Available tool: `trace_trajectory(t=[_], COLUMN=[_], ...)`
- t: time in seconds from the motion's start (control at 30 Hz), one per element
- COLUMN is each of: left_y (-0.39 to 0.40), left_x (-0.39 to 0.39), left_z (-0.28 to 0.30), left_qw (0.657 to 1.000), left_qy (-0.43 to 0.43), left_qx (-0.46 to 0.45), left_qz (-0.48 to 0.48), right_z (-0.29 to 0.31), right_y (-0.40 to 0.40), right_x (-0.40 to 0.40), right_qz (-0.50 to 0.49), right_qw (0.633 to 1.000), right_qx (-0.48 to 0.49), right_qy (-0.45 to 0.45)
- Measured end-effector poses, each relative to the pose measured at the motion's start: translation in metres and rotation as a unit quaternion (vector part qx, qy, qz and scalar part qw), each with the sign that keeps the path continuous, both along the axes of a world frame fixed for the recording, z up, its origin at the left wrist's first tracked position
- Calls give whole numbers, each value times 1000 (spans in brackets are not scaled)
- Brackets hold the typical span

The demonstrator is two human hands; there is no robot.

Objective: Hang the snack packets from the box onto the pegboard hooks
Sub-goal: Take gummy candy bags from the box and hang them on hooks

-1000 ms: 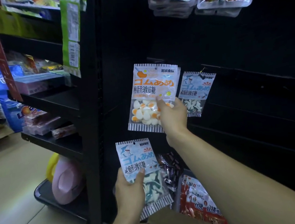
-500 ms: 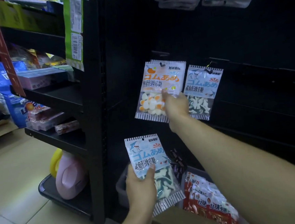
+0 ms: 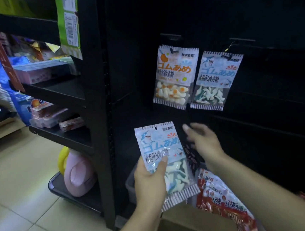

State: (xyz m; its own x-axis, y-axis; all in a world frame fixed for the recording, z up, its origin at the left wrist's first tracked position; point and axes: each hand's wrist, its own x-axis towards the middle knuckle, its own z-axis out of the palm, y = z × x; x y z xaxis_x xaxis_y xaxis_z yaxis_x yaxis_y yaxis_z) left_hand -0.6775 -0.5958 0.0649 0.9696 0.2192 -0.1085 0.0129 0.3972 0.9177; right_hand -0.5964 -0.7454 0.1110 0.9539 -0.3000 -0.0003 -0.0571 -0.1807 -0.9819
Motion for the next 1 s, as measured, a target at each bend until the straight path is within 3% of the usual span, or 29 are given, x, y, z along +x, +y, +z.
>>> trace_trajectory(t=[0.13, 0.27, 0.37, 0.5, 0.63, 0.77, 1.0], left_y=[-10, -19, -28, -43, -61, -69, -73], left_x=[-4, -8, -8, -7, -4, 11, 21], left_z=[1, 0, 0, 0, 15, 41, 58], left_qw=[999, 997, 996, 991, 967, 962, 956], left_qy=[-8, -20, -29, -51, -142, -212, -250], left_qx=[11, 28, 30, 97, 205, 168, 149], left_qz=[-42, -65, -81, -70, -48, -34, -41], right_z=[-31, -35, -32, -21, 15, 43, 59], right_y=[-15, -27, -30, -32, -36, -36, -38], right_x=[-71, -85, -86, -87, -77, -68, -54], right_qz=[114, 106, 98, 13, -61, -76, -86], right_qw=[991, 994, 992, 989, 967, 944, 936], right_qx=[-3, 7, 75, 123, 135, 129, 128], right_qy=[63, 36, 29, -76, -208, -294, -316])
